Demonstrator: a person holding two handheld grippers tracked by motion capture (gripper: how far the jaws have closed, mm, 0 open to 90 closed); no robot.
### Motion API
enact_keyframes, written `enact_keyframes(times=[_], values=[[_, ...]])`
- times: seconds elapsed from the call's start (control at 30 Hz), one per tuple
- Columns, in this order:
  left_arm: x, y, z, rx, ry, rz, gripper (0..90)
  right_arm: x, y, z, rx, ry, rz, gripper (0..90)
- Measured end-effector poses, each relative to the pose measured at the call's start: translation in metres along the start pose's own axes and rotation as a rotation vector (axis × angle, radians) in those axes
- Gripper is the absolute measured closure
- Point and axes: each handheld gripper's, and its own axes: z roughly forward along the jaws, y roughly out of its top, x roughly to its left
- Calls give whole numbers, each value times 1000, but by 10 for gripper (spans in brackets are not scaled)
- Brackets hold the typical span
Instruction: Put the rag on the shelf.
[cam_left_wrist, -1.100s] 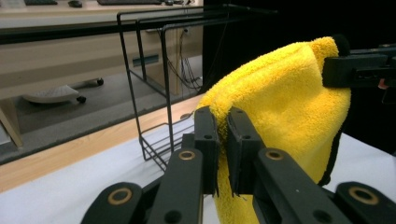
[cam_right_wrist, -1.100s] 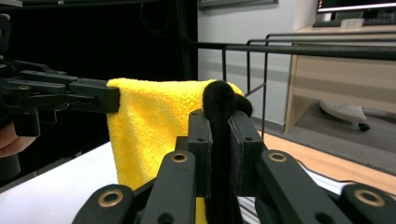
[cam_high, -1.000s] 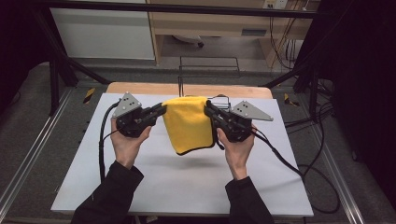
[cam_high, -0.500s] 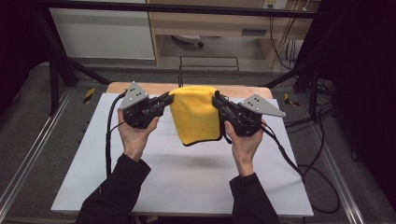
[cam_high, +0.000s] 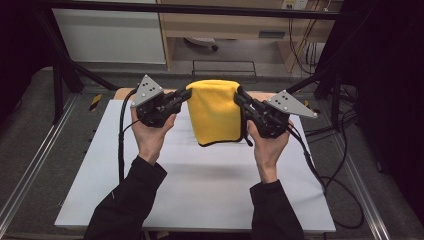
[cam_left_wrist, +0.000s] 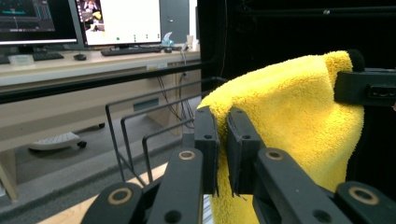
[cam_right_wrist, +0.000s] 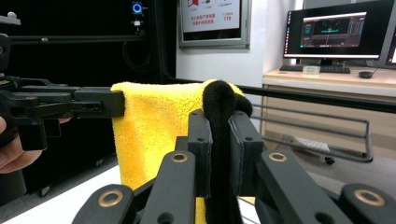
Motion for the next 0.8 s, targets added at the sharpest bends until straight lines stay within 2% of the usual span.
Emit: enact_keyframes(times=[0.43, 0.8], values=[[2, 22, 7, -81, 5, -22, 837, -4, 23, 3, -57, -21, -15, 809], [4, 44, 13, -122, 20, -15, 837, -9, 45, 10, -100, -36, -27, 809]])
